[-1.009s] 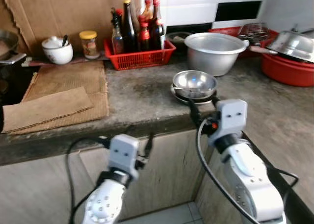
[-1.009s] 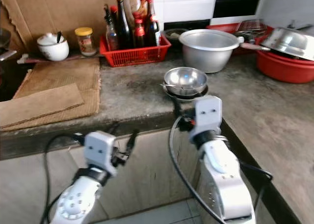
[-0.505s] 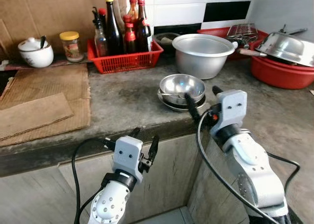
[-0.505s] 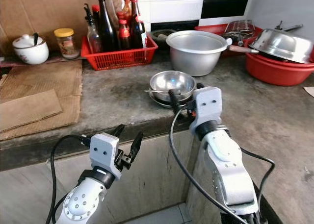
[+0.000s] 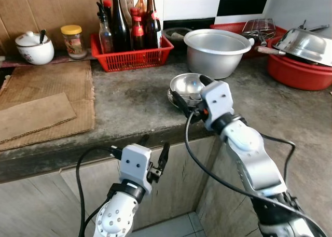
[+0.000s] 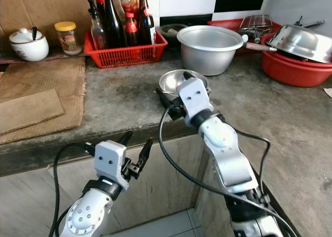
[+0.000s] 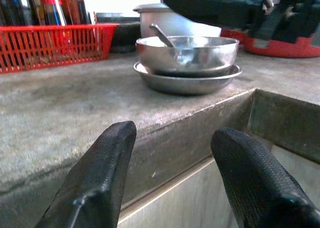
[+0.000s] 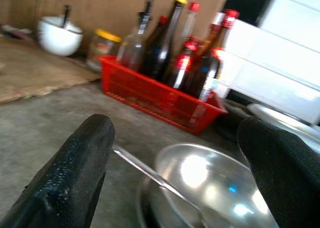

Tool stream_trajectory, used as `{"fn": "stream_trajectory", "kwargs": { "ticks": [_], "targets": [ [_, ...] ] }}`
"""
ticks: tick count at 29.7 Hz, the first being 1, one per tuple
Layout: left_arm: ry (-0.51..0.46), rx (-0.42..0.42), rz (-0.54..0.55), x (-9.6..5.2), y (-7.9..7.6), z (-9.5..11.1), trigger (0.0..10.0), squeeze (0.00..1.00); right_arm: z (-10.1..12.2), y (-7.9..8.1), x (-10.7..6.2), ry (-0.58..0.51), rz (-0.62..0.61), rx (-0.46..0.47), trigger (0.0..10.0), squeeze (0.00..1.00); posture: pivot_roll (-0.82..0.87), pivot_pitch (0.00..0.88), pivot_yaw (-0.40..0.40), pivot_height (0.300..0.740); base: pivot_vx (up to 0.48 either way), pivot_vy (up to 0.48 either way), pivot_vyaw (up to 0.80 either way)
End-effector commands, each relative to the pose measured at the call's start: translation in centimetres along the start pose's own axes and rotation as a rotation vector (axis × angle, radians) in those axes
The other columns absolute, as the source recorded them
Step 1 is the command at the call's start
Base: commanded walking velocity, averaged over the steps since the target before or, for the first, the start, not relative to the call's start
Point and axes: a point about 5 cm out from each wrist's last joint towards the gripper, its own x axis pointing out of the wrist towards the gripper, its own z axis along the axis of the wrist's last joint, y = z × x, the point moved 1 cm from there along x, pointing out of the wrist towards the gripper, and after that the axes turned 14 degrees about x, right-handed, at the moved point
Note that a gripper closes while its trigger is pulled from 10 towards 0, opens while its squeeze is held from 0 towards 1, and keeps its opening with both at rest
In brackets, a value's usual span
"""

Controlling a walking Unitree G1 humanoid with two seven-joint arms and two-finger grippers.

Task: Kitchen organization

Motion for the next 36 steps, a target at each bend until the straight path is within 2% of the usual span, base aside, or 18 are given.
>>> {"fn": "stream_trajectory", "kwargs": {
  "ticks": [1, 6, 17, 23, 30, 31, 33, 34, 36],
  "targets": [
    [-0.004, -0.004, 0.018, -0.2, 0.2, 0.4, 10.0, 0.00, 0.2, 0.3, 0.4, -0.013, 0.039, -0.012, 10.0, 0.00, 0.18, 0.128, -0.068, 0.740, 0.000, 0.000, 0.00],
    [0.001, -0.013, 0.030, -0.5, 0.1, 0.6, 10.0, 0.00, 0.4, 0.7, 1.5, -0.014, 0.112, -0.065, 10.0, 0.00, 0.18, 0.143, -0.073, 0.740, 0.000, 0.000, 0.00],
    [0.004, -0.020, 0.035, -0.6, 0.0, 0.7, 10.0, 0.00, -1.2, 0.2, 3.2, 0.095, 0.108, -0.201, 10.0, 0.00, 0.18, 0.148, -0.083, 0.740, 0.000, 0.000, 0.00],
    [0.005, -0.020, 0.042, -0.5, 0.0, 0.7, 10.0, 0.00, -1.4, -0.5, 3.8, 0.115, 0.085, -0.234, 10.0, 0.00, 0.19, 0.144, -0.091, 0.740, 0.000, 0.000, 0.00],
    [0.003, -0.018, 0.045, -0.4, 0.1, 0.8, 10.0, 0.00, -0.9, -0.9, 4.5, 0.088, 0.062, -0.248, 10.0, 0.00, 0.19, 0.142, -0.092, 0.740, 0.000, 0.000, 0.00],
    [0.003, -0.017, 0.043, -0.4, 0.0, 0.8, 10.0, 0.00, -0.9, -1.0, 4.5, 0.087, 0.058, -0.248, 9.5, 0.00, 0.18, 0.140, -0.090, 0.740, 0.000, 0.000, 0.00],
    [0.003, -0.016, 0.042, -0.4, 0.0, 0.8, 10.0, 0.00, -0.9, -1.1, 4.6, 0.087, 0.056, -0.249, 9.5, 0.00, 0.18, 0.139, -0.091, 0.740, 0.000, 0.000, 0.00],
    [0.003, -0.017, 0.043, -0.4, 0.0, 0.8, 10.0, 0.00, -0.8, -1.2, 4.7, 0.082, 0.050, -0.252, 0.0, 0.00, 0.18, 0.139, -0.091, 0.740, 0.000, 0.000, 0.00],
    [0.003, -0.017, 0.042, -0.4, 0.0, 0.7, 10.0, 0.00, -0.8, -1.3, 4.7, 0.080, 0.049, -0.251, 0.0, 0.00, 0.19, 0.137, -0.091, 0.740, 0.000, 0.000, 0.00]
  ]
}}
